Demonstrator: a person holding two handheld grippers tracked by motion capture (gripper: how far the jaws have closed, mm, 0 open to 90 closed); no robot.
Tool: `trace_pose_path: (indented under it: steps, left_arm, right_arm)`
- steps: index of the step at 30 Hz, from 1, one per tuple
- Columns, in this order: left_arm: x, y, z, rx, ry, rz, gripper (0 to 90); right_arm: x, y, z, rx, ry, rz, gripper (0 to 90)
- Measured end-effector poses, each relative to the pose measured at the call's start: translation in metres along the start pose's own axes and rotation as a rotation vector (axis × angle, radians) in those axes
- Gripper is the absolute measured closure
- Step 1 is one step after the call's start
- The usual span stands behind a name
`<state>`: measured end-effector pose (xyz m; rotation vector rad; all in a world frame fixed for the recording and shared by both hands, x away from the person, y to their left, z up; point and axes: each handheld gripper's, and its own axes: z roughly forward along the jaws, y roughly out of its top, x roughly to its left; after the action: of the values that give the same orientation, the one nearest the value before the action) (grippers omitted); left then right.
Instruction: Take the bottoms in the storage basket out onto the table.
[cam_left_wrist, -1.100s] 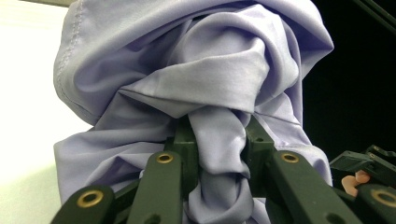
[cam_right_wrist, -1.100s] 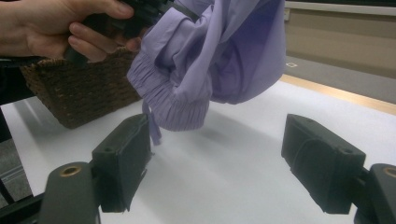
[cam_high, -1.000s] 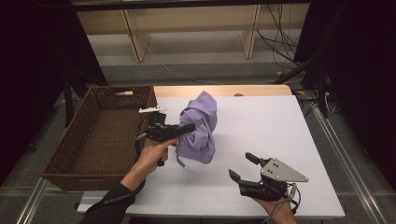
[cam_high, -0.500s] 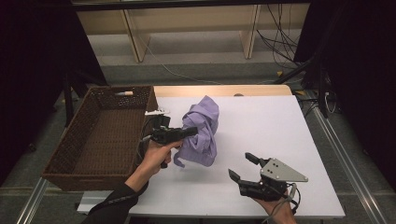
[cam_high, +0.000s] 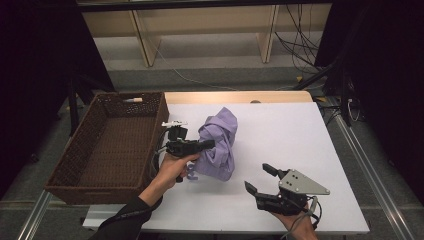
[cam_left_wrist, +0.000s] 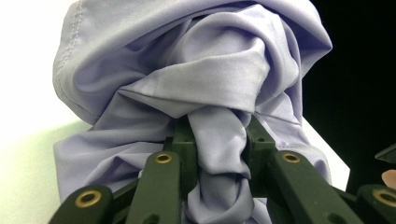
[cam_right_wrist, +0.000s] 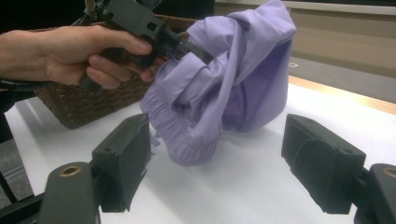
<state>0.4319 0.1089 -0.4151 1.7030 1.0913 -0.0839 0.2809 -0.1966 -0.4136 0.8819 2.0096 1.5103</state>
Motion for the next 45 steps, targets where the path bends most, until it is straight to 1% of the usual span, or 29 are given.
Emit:
trace_pose_path:
  steps: [5, 7, 8, 12, 17, 27, 33, 39, 41, 42, 45]
  left_arm:
    - [0.000, -0.002, 0.004, 0.006, -0.001, -0.005, 71.4]
    - [0.000, -0.003, 0.006, 0.011, -0.003, -0.003, 71.4]
    - [0.000, -0.003, 0.007, 0.017, -0.002, 0.005, 71.3]
    - [-0.001, -0.004, 0.010, 0.021, -0.005, 0.007, 70.9]
    - [0.001, -0.006, 0.014, 0.021, -0.012, -0.007, 70.6]
    - [0.004, -0.009, 0.020, 0.036, -0.003, -0.011, 69.7]
    - [0.004, -0.010, 0.024, 0.030, -0.007, -0.025, 68.6]
    - [0.004, -0.014, 0.029, 0.055, -0.002, -0.019, 66.3]
    - [0.005, -0.015, 0.030, 0.059, -0.001, -0.023, 65.2]
    - [0.005, -0.015, 0.030, 0.054, 0.000, -0.027, 64.3]
    - [0.005, -0.015, 0.029, 0.052, -0.004, -0.022, 63.1]
  right_arm:
    - [0.000, 0.000, 0.000, 0.000, 0.000, -0.002, 24.8]
    - [0.000, 0.000, 0.000, 0.000, 0.000, -0.001, 24.8]
    - [0.000, 0.000, 0.000, 0.000, 0.000, -0.001, 24.8]
    - [0.001, 0.000, 0.000, 0.002, 0.002, -0.002, 24.8]
    - [0.000, 0.000, 0.000, 0.001, 0.000, -0.001, 24.8]
    - [0.000, 0.000, 0.000, 0.000, 0.000, -0.001, 24.8]
    - [0.000, 0.000, 0.001, 0.002, 0.003, -0.003, 24.8]
    - [0.000, 0.000, 0.001, 0.005, 0.003, -0.001, 24.8]
    - [0.000, 0.000, 0.001, 0.003, 0.004, -0.004, 24.9]
    - [0.000, 0.000, 0.001, 0.003, 0.005, -0.004, 24.9]
    - [0.000, -0.001, 0.002, 0.006, 0.004, -0.005, 24.9]
